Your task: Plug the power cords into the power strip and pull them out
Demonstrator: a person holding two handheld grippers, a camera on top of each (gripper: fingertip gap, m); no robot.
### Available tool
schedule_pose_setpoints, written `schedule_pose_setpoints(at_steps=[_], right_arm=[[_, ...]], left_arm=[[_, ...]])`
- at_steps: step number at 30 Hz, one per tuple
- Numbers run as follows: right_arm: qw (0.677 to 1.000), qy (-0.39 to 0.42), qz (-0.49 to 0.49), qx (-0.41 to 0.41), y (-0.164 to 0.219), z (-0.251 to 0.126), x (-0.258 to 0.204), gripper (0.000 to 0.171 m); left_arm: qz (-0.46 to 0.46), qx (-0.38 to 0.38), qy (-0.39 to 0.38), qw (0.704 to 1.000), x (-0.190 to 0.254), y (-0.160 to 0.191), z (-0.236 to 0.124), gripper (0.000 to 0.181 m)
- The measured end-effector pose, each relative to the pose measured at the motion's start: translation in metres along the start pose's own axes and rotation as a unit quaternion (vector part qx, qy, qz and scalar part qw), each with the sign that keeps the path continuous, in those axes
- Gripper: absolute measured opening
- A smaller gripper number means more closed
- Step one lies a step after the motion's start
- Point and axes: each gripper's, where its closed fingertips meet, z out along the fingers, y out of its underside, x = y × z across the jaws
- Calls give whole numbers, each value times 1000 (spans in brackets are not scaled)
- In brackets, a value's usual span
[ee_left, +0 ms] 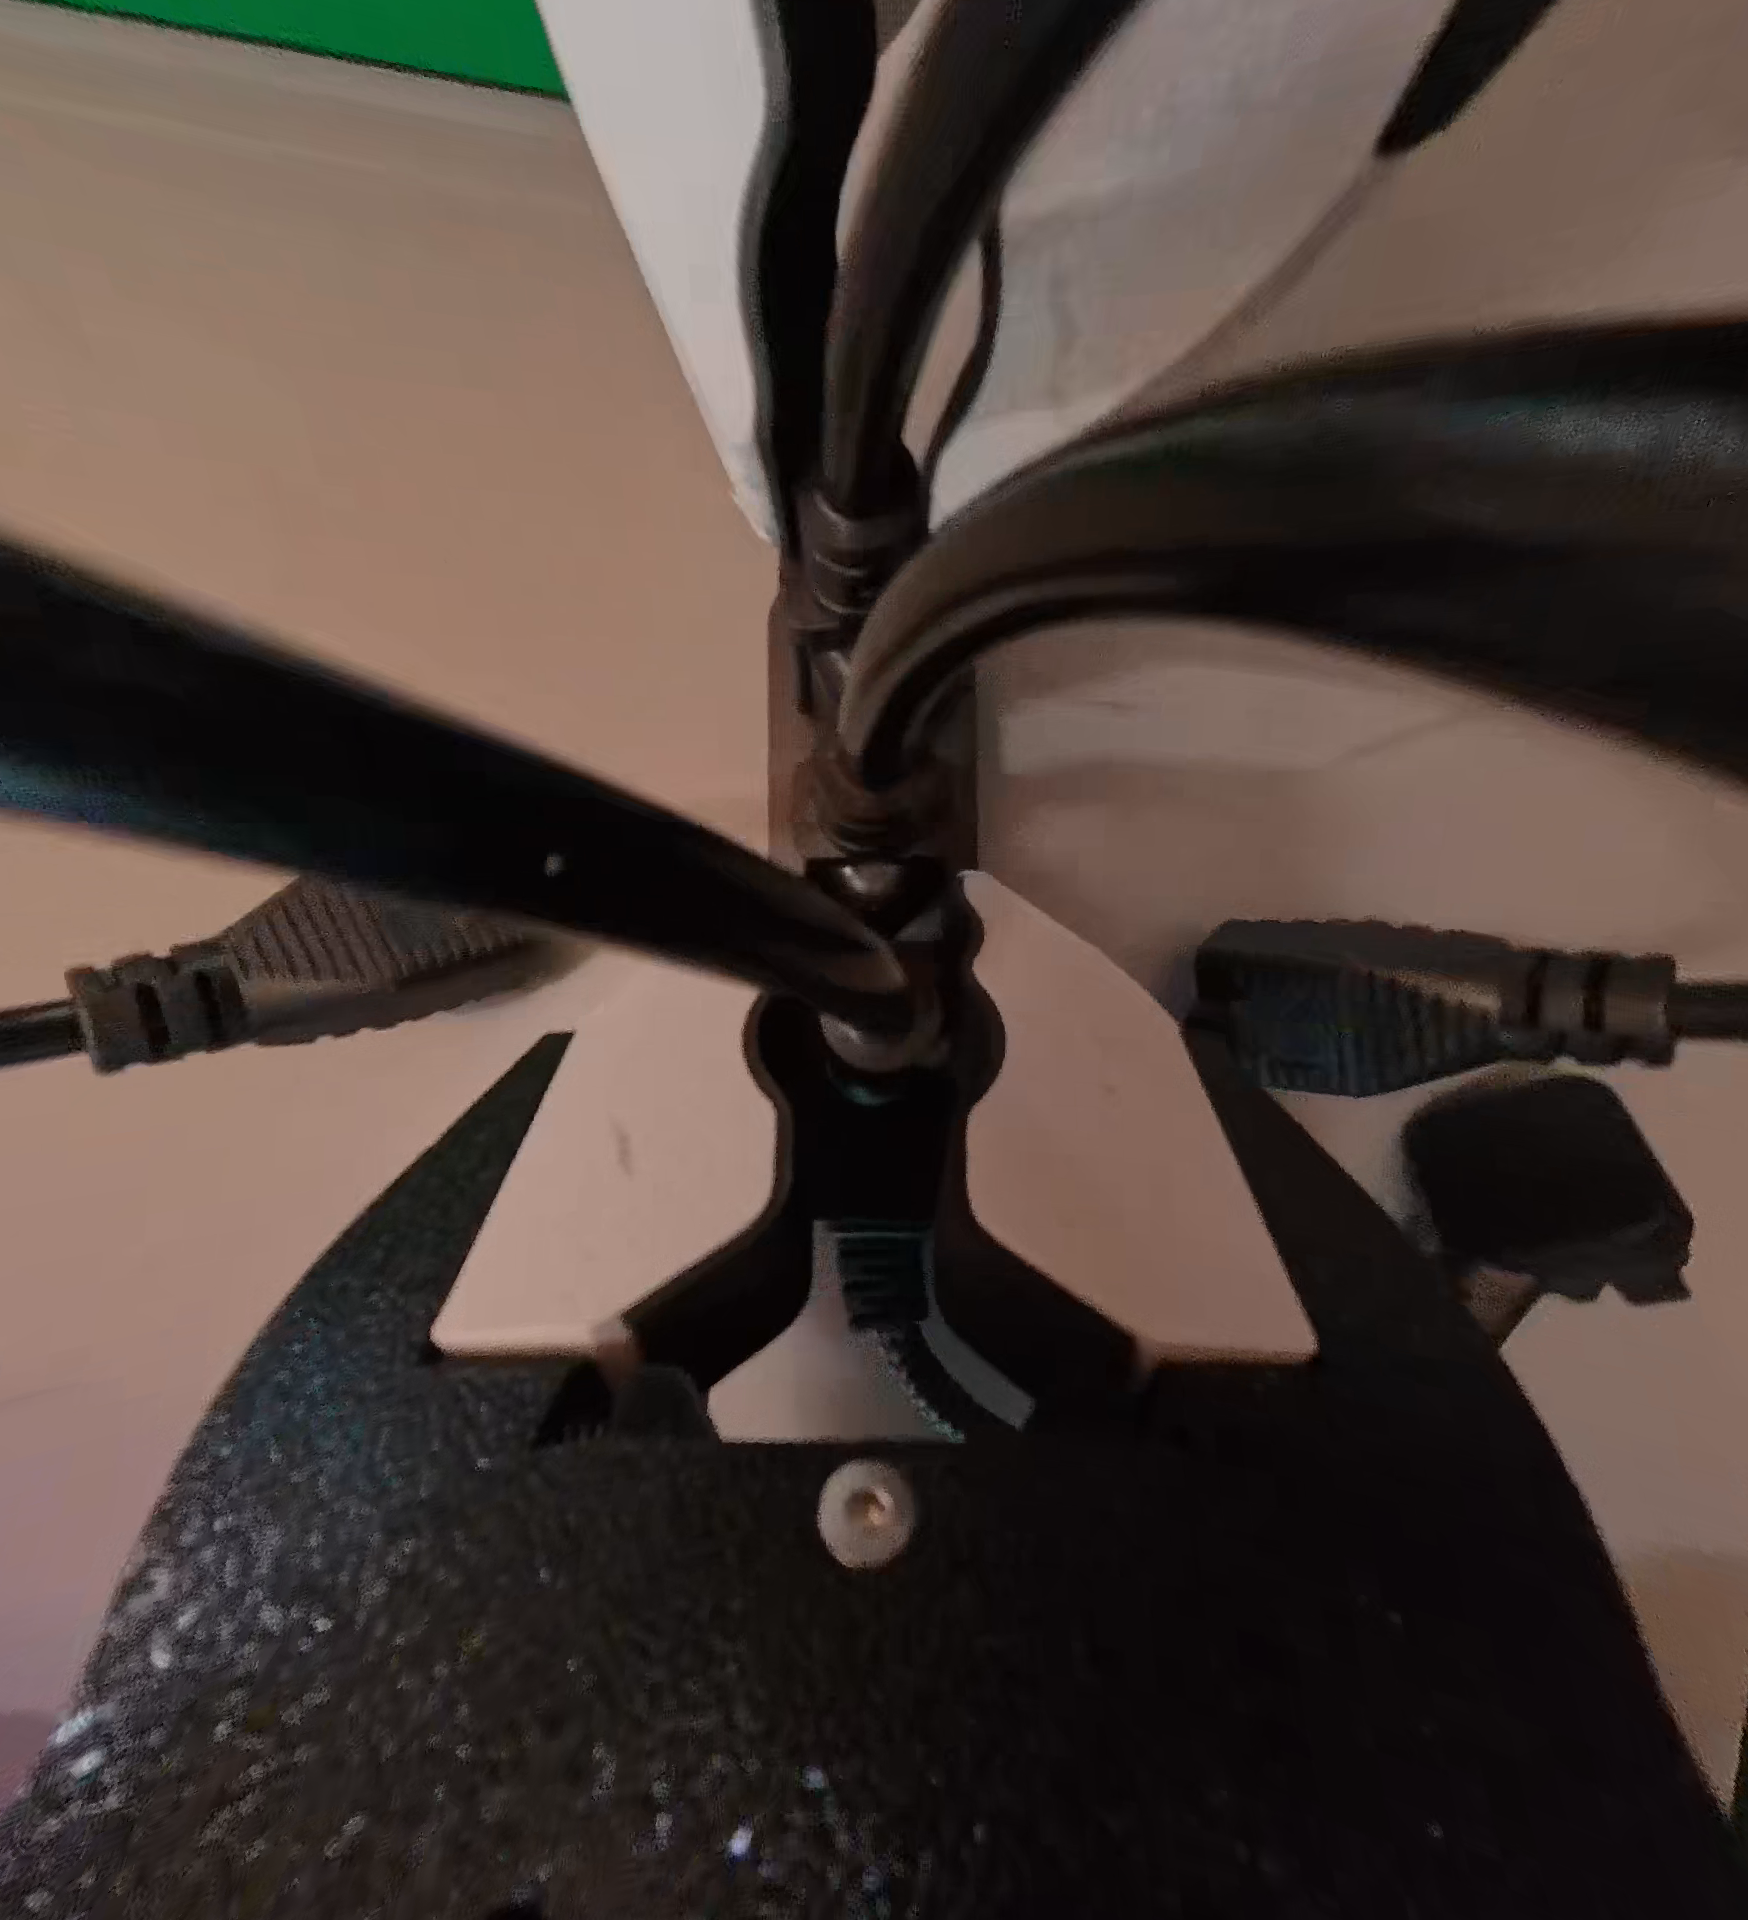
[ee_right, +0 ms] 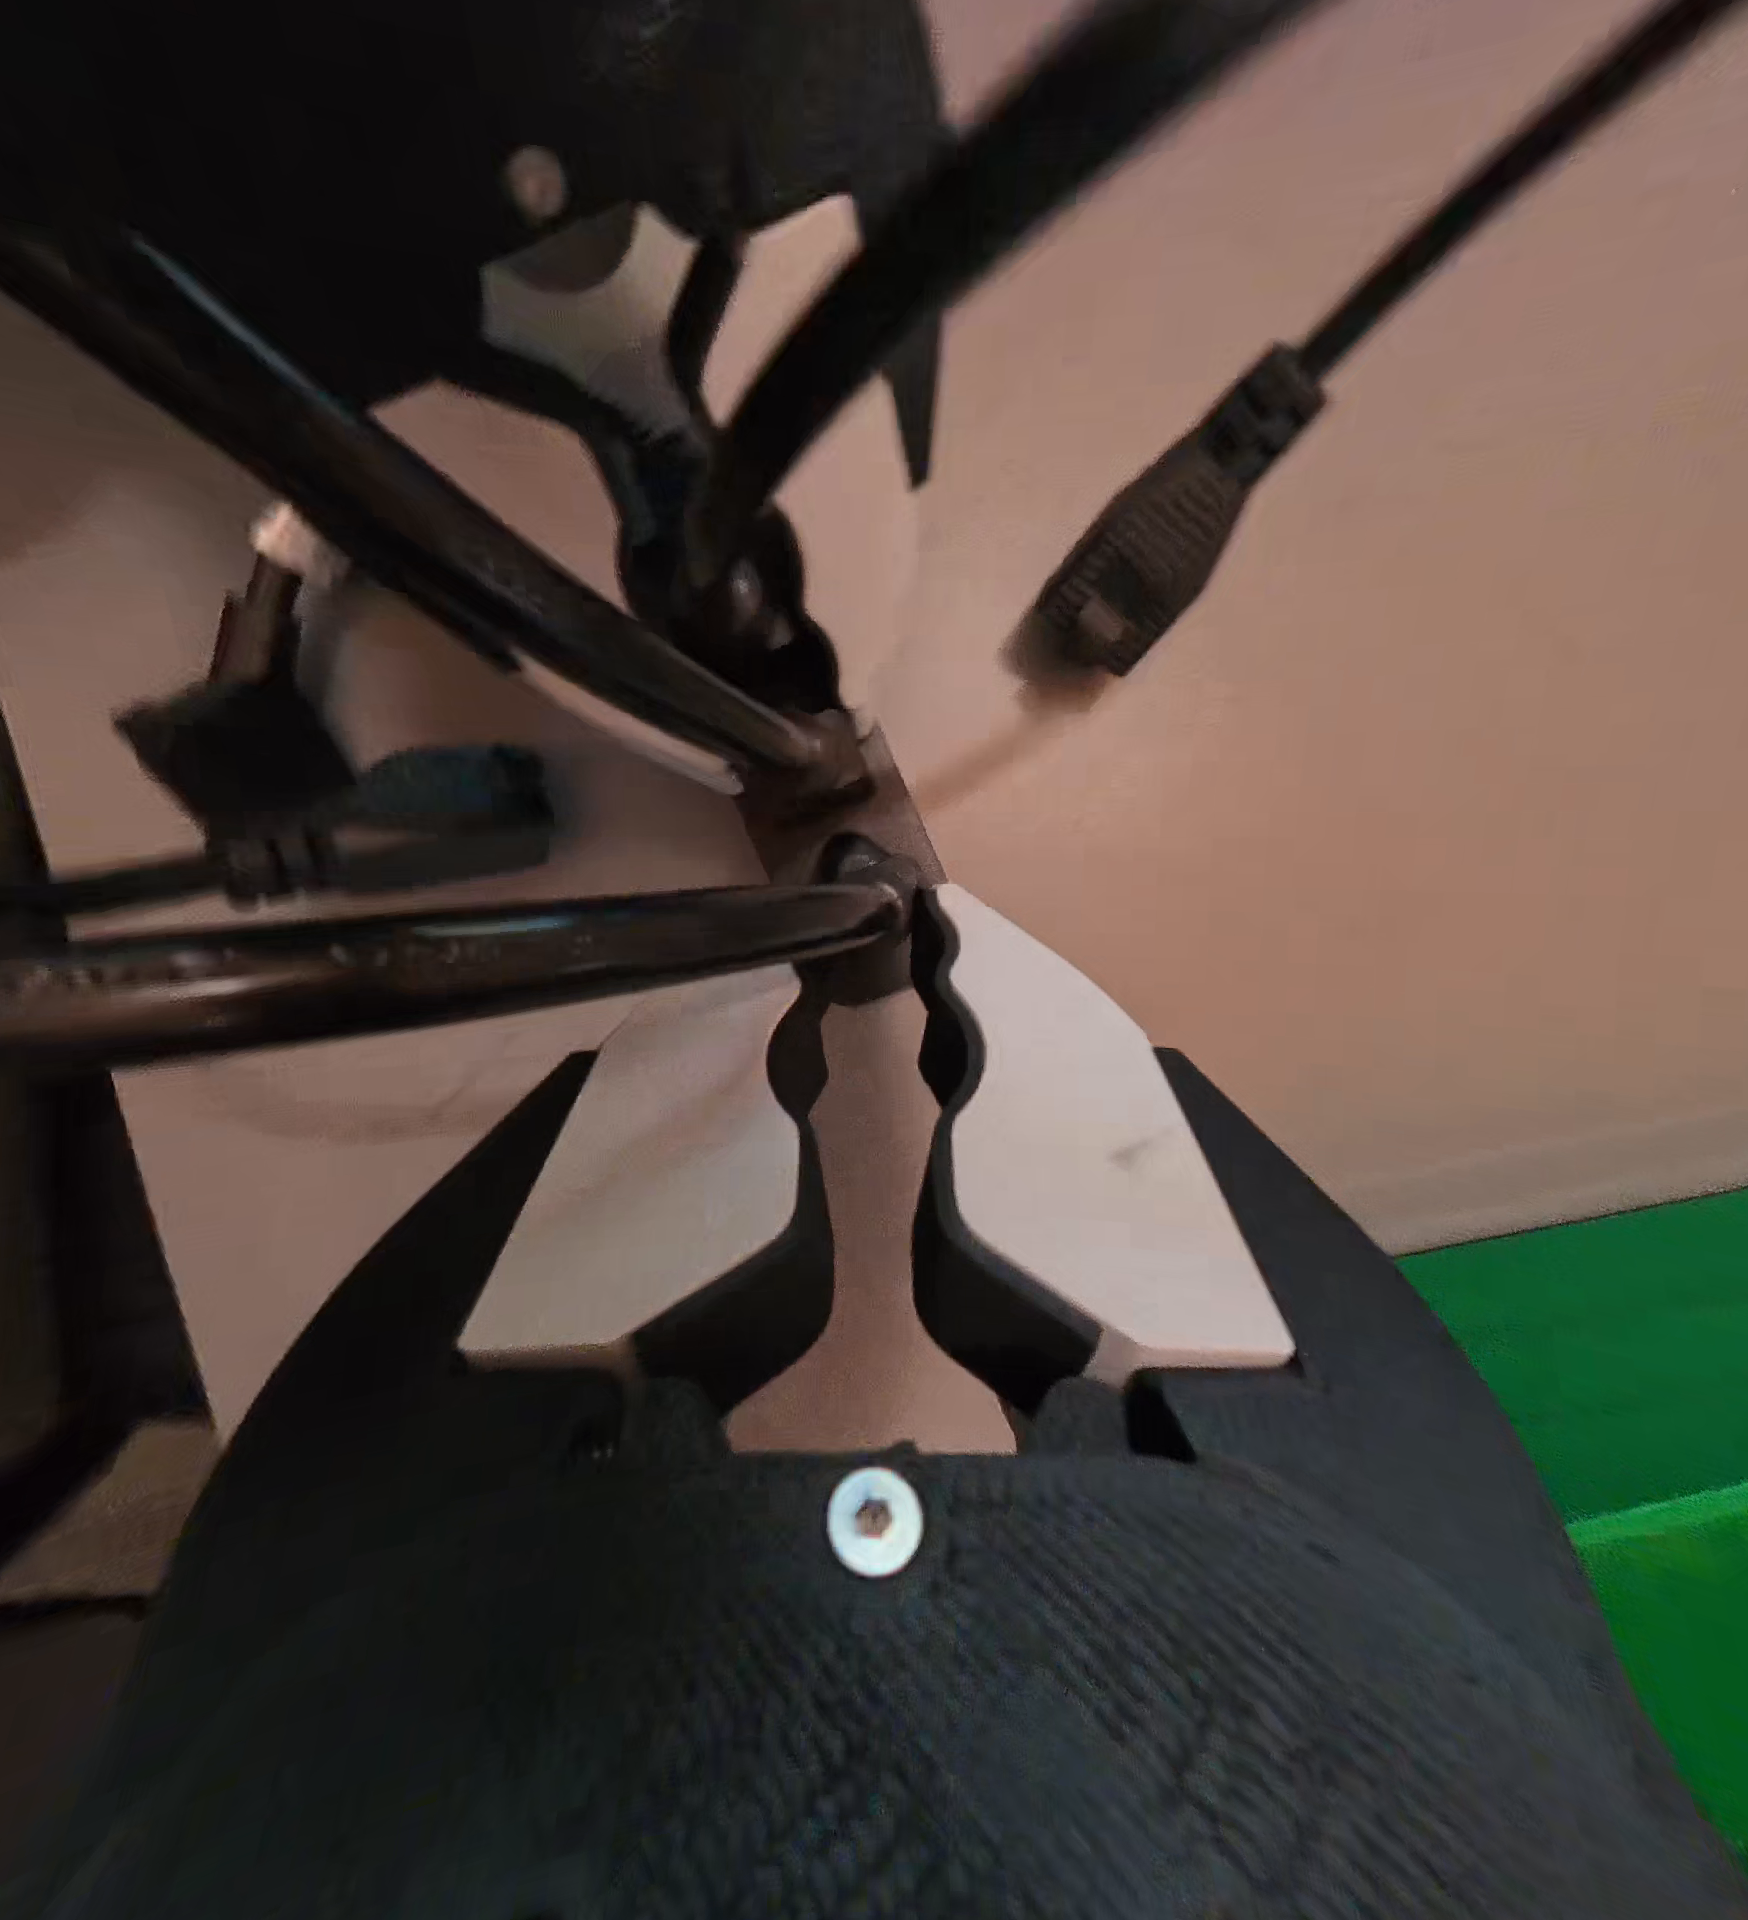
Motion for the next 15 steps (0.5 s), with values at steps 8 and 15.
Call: schedule_pose_setpoints(at_steps=[8,15], right_arm=[[999,-18,-27,-3,0,-9,-6,15],[991,-19,-127,-28,3,-10,-22,14]], left_arm=[[-6,20,11,1000,3,-4,0,26],[3,10,25,1000,7,0,0,25]])
